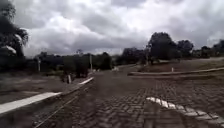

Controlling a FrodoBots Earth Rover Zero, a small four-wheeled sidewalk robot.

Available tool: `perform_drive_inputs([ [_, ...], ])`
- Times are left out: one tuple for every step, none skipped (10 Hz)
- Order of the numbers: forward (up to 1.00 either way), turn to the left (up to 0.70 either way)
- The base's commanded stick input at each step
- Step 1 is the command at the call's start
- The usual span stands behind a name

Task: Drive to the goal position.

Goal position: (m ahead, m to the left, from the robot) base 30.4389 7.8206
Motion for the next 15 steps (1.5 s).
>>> perform_drive_inputs([
  [1.0,0.0],
  [1.0,0.0],
  [1.0,0.0],
  [1.0,0.0],
  [1.0,0.0],
  [1.0,0.0],
  [1.0,0.0],
  [1.0,0.0],
  [1.0,0.0],
  [1.0,0.0],
  [1.0,0.0],
  [1.0,0.0],
  [1.0,0.0],
  [1.0,0.0],
  [1.0,0.0],
])
